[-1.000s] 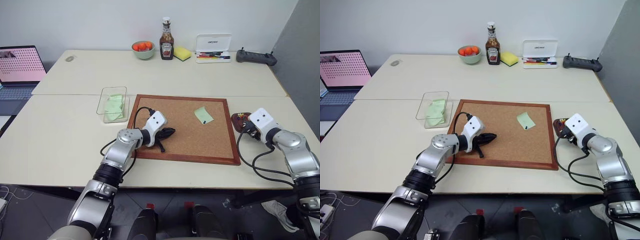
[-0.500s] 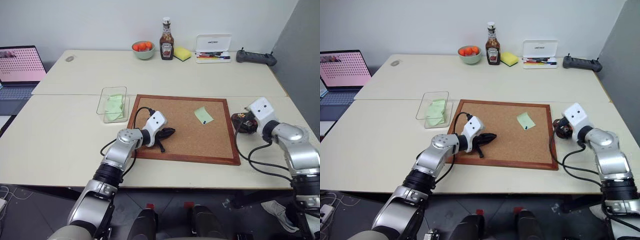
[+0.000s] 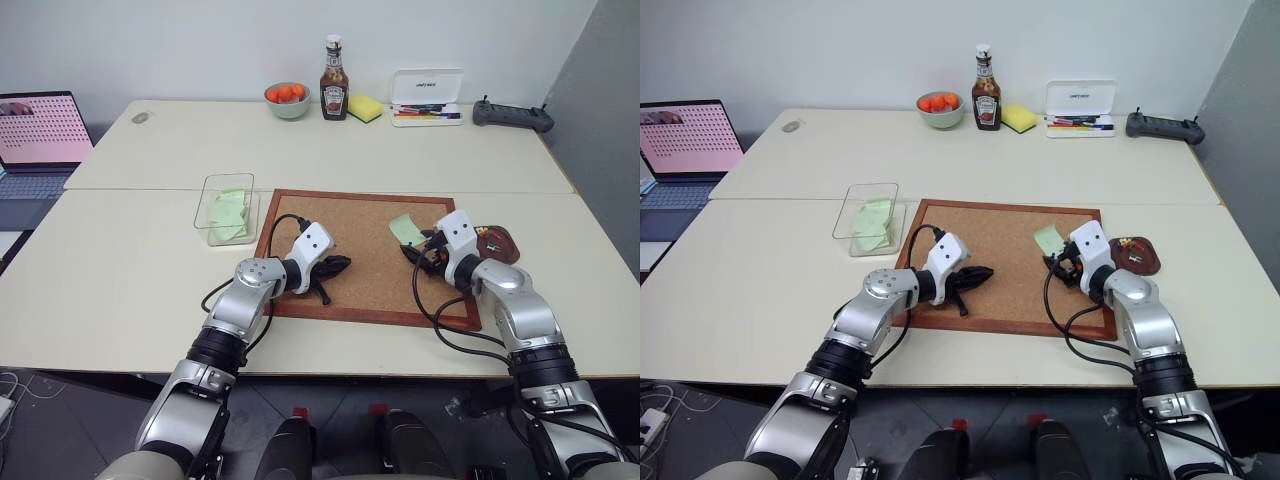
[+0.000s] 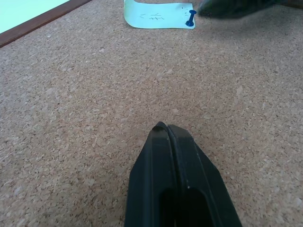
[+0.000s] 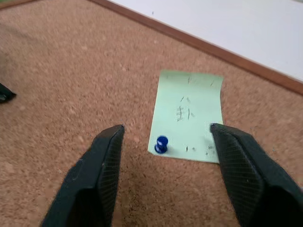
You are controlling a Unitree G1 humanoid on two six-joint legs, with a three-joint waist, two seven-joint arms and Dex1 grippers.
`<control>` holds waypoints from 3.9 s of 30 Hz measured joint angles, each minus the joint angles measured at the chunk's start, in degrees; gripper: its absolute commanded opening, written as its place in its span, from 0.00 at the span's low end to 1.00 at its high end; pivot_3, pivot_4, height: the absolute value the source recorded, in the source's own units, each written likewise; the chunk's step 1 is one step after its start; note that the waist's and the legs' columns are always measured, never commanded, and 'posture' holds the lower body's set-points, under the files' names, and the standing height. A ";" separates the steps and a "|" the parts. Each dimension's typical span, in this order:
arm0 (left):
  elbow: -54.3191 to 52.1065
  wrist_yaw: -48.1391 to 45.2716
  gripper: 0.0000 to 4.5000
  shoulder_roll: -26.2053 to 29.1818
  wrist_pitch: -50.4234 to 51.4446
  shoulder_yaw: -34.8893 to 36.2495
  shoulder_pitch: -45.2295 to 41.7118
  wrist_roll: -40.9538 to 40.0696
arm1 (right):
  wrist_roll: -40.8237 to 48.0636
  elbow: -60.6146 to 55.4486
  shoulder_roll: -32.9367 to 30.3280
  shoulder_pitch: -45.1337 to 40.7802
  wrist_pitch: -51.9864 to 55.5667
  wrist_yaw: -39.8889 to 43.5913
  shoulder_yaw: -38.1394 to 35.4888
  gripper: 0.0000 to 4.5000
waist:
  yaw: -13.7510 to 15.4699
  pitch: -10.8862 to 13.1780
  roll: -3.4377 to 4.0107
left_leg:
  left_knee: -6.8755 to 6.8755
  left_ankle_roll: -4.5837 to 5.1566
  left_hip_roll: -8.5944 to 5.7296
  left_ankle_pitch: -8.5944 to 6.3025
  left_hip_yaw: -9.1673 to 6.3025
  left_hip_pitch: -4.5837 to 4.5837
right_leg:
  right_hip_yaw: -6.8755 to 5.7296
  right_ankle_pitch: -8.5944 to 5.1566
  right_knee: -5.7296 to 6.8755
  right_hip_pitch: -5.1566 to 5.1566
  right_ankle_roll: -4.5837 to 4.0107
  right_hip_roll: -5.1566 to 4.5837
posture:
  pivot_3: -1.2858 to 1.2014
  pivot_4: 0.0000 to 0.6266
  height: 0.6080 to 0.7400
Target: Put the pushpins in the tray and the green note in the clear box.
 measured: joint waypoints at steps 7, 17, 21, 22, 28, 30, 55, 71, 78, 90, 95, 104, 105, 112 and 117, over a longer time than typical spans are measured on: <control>-0.08 0.08 0.00 0.04 0.00 0.00 0.08 0.00 | -0.39 2.85 0.35 -1.26 -1.96 0.40 1.00 0.22 | -0.03 0.00 0.01 | 0.00 0.00 0.01 0.00 -0.01 0.01 | 0.00 0.00 0.01 0.00 -0.01 0.01 | 0.52 0.24 1.00; -0.13 0.14 0.00 0.02 0.00 0.00 0.13 0.00 | -0.33 3.09 0.08 -1.23 -1.86 1.68 1.16 0.00 | -0.03 -0.01 0.01 | 0.00 0.00 0.01 0.00 -0.01 0.01 | -0.01 0.00 0.02 0.00 -0.01 0.01 | 0.52 0.24 1.00; -0.32 0.12 0.00 0.02 0.00 0.01 0.21 0.00 | -0.31 2.04 -0.22 -0.99 -1.26 2.04 1.16 0.00 | -0.02 -0.01 0.01 | 0.00 0.00 0.01 0.00 -0.01 -0.02 | -0.01 0.00 0.01 -0.02 -0.01 0.01 | 0.52 0.24 1.00; -0.41 0.12 0.00 0.03 0.00 0.02 0.25 0.00 | -0.31 1.58 -0.39 -0.92 -1.16 2.30 1.15 0.00 | -0.01 -0.01 0.01 | 0.00 0.00 0.01 0.00 -0.01 -0.04 | -0.01 0.00 0.01 -0.04 -0.01 0.01 | 0.52 0.24 1.00; -0.54 0.64 0.00 -0.10 0.00 0.09 0.54 0.00 | 0.62 -6.56 -1.66 -2.30 -1.58 5.62 1.24 0.00 | -0.07 -0.01 0.02 | 0.00 0.00 0.01 0.00 -0.02 -0.01 | -0.02 0.01 0.01 -0.02 0.00 0.01 | 0.52 0.24 1.00; -0.51 1.14 0.00 -0.47 -0.04 0.17 0.63 -0.01 | 0.58 -8.30 -2.81 -2.81 -1.70 6.78 1.28 0.00 | 0.02 -0.02 0.00 | 0.00 0.00 0.00 0.00 -0.03 -0.01 | -0.03 0.01 -0.02 0.00 0.00 0.00 | 0.52 0.24 1.00; -18.90 14.23 0.76 -11.65 27.57 15.72 2.69 -20.60 | -0.86 -10.20 -4.02 -2.72 -3.77 8.86 4.95 0.00 | -0.37 0.11 -0.15 | 0.00 0.00 0.05 0.03 0.00 -0.18 | 0.00 0.09 -0.05 -0.18 -0.02 0.04 | 0.52 0.24 1.00; 3.79 20.30 0.94 -20.68 23.73 24.90 -10.32 -24.88 | -1.41 -14.20 -4.17 -2.91 -3.18 7.89 5.66 0.00 | -0.37 0.15 -0.21 | 0.00 -0.01 0.03 0.03 0.02 -0.22 | 0.00 0.11 -0.09 -0.21 -0.03 0.03 | 0.52 0.24 1.00; 4.96 19.26 0.94 -21.91 28.44 28.67 -12.13 -31.66 | -1.41 -14.27 -4.16 -2.91 -2.54 7.93 5.76 0.00 | -0.44 0.15 -0.21 | -0.01 -0.01 0.03 0.03 0.02 -0.22 | -0.01 0.11 -0.09 -0.21 -0.03 0.04 | 0.52 0.24 1.00; 7.40 19.53 0.66 -23.75 30.93 30.06 -13.65 -34.46 | -1.41 -14.29 -4.06 -3.26 -2.10 7.95 5.82 0.00 | -0.42 0.15 -0.21 | 0.00 -0.02 0.03 0.04 0.03 -0.20 | 0.01 0.11 -0.09 -0.21 -0.03 0.05 | 0.52 0.24 1.00; 8.10 19.98 0.47 -23.69 30.18 31.00 -14.02 -34.61 | -1.41 -14.48 -4.04 -3.27 -1.83 7.92 5.84 0.00 | -0.42 0.15 -0.21 | 0.00 -0.02 0.03 0.04 0.03 -0.21 | 0.01 0.11 -0.09 -0.21 -0.03 0.05 | 0.52 0.24 1.00; 9.30 18.98 0.11 -23.64 28.48 31.05 -14.30 -34.71 | -1.42 -14.84 -4.01 -3.26 -1.34 7.87 5.85 0.00 | -0.42 0.15 -0.21 | 0.00 -0.03 0.03 0.04 0.03 -0.20 | 0.01 0.11 -0.09 -0.21 -0.03 0.05 | 0.52 0.24 1.00; 9.35 18.97 0.07 -23.58 28.48 31.04 -14.30 -34.70 | -1.41 -14.84 -3.98 -3.27 -1.34 7.86 5.85 0.00 | -0.42 0.15 -0.21 | 0.00 -0.03 0.03 0.04 0.03 -0.21 | 0.01 0.11 -0.09 -0.21 -0.03 0.05 | 0.52 0.24 1.00; 9.90 18.85 0.00 -23.02 28.41 30.74 -14.30 -34.42 | -1.40 -15.00 -3.37 -3.27 -1.34 7.79 5.85 0.00 | -0.43 0.15 -0.21 | 0.00 -0.02 0.03 0.04 0.03 -0.20 | 0.01 0.11 -0.08 -0.21 -0.03 0.05 | 0.52 0.24 1.00; 9.90 18.63 0.00 -22.60 28.41 30.33 -14.29 -34.38 | -1.39 -15.00 -2.89 -3.27 -1.34 7.65 5.82 0.00 | -0.43 0.15 -0.21 | 0.00 -0.03 0.03 0.04 0.03 -0.20 | 0.01 0.11 -0.08 -0.21 -0.03 0.05 | 0.52 0.24 1.00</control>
